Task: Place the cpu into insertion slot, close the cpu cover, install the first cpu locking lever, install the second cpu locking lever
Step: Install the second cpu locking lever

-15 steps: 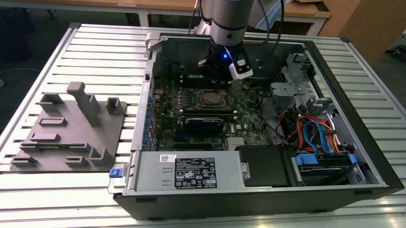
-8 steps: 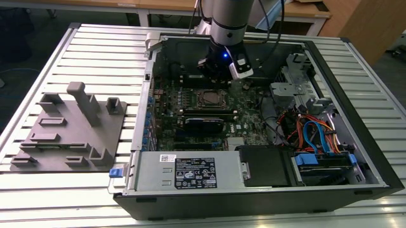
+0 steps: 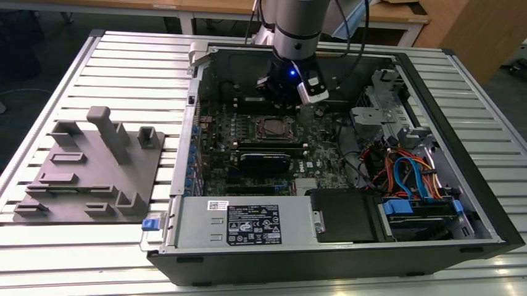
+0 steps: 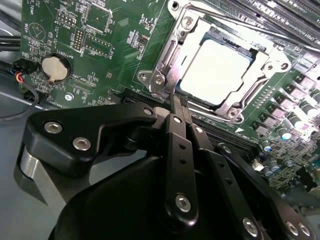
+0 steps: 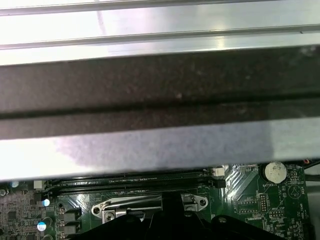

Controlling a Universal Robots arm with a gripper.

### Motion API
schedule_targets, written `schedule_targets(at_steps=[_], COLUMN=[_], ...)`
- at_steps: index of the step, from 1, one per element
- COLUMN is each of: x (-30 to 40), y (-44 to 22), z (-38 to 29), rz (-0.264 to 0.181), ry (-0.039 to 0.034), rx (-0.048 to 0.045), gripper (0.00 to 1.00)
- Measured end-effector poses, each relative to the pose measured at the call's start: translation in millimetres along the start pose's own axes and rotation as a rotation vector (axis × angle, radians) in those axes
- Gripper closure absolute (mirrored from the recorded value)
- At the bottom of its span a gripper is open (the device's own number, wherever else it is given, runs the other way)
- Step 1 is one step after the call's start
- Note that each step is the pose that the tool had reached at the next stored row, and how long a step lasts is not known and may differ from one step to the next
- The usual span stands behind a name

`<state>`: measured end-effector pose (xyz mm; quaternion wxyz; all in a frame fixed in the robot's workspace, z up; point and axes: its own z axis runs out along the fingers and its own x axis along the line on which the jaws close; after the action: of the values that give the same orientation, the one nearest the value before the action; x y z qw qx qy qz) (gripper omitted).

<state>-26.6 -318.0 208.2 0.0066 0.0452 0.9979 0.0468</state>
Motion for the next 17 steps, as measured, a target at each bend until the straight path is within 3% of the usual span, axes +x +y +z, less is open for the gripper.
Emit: schedule_targets(at_steps=[5, 11, 17], x=[0.0, -0.1, -0.2], y=[-0.2, 0.5, -0.2], z=[-0.9, -7.7, -8.0], rz=[0.0, 0.0, 0.0], ry=[0.0001, 0.0, -0.0001], rx=[0.0005, 0.0003, 0.0024], gripper=[0.9, 0.9, 0.9])
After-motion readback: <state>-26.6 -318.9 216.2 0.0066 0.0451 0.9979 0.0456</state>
